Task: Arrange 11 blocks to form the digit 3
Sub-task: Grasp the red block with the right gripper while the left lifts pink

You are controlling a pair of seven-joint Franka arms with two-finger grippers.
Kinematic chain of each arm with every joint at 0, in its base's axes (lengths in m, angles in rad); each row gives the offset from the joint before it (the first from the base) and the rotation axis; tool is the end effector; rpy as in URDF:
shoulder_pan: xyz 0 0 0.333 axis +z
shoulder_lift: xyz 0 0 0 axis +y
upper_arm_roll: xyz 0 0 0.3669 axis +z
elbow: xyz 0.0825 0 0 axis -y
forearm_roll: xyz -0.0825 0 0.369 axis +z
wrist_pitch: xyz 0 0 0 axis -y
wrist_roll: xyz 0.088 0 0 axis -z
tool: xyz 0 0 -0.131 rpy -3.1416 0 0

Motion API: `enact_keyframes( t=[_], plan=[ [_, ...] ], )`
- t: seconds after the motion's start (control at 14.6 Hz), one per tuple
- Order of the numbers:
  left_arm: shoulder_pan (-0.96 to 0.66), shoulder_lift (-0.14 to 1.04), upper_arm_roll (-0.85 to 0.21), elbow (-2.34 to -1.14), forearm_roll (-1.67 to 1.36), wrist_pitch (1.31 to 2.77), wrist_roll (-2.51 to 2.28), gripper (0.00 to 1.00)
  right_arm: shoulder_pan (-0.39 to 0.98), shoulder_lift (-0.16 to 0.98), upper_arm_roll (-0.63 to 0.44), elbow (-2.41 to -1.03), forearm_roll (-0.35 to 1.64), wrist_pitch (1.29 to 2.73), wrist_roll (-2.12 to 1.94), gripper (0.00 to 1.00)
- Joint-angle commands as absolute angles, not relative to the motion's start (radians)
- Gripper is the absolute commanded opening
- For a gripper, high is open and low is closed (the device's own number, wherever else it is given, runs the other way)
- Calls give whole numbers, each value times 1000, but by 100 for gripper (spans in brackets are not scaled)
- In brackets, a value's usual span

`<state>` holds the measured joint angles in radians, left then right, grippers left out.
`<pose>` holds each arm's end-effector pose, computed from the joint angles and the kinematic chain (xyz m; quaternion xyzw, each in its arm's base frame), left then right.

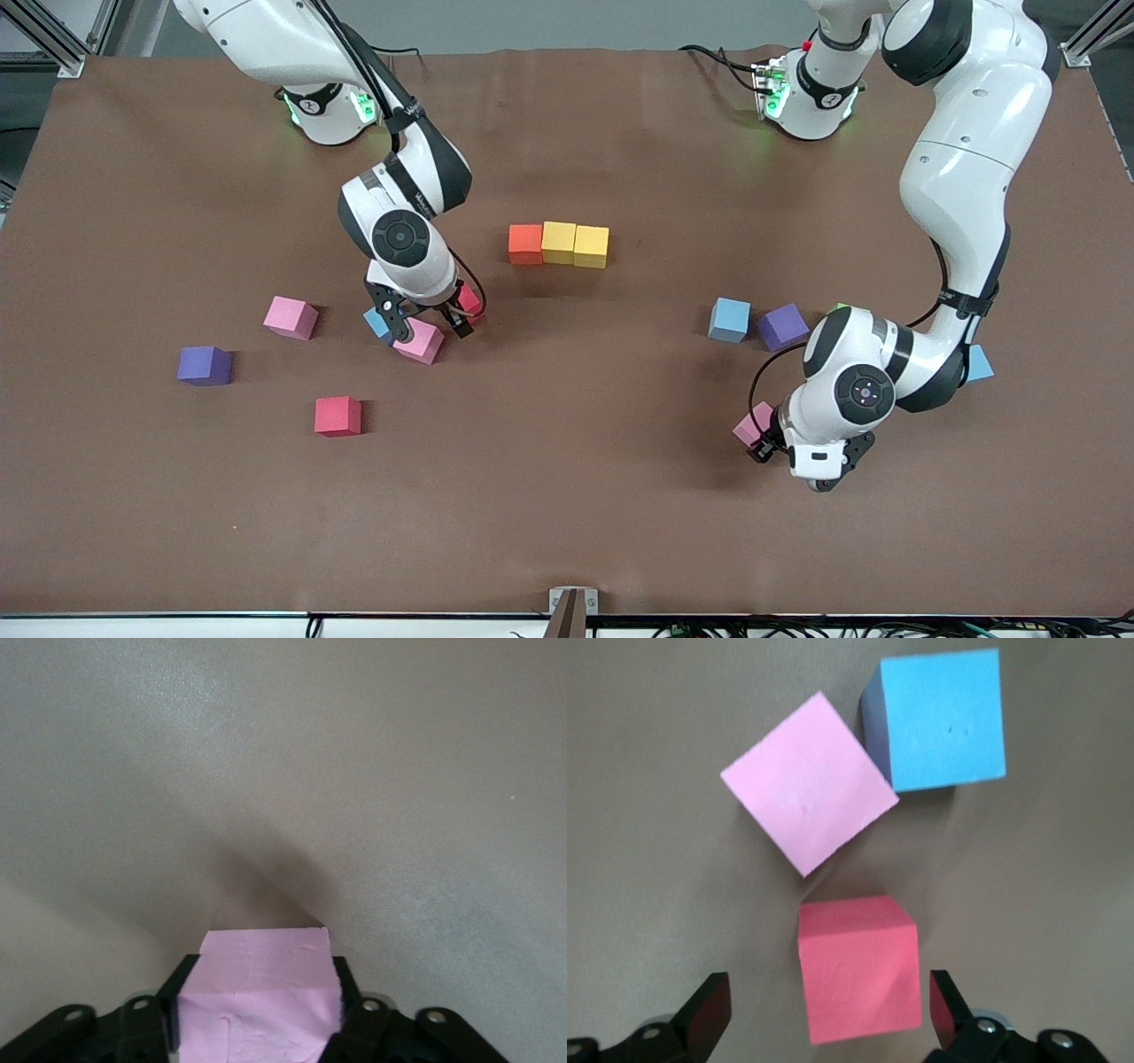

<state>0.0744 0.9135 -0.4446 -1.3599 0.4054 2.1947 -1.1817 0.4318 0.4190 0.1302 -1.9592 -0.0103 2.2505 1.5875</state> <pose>0.7424 -0.1758 0.2196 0.9339 0.3574 -0.0011 0.0121 0.5188 0.3211 0.2859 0.8693 -0.4899 -0.0497 0.0436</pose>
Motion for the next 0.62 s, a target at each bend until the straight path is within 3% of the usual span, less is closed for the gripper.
enact_keyframes(
  t=[0.0, 0.21, 0.55],
  plan=[
    [71, 900, -445, -1351, 390, 2183, -1180, 27, 410, 417, 140, -1999, 28, 2315, 1552, 97],
    [81, 850, -451, -1350, 393, 2177, -1175, 22, 410, 420, 140, -2013, 28, 2325, 1552, 94],
    [89, 721, -453, -1347, 400, 2034, -1100, 20, 411, 436, 140, -2020, 35, 2338, 1554, 94]
  ],
)
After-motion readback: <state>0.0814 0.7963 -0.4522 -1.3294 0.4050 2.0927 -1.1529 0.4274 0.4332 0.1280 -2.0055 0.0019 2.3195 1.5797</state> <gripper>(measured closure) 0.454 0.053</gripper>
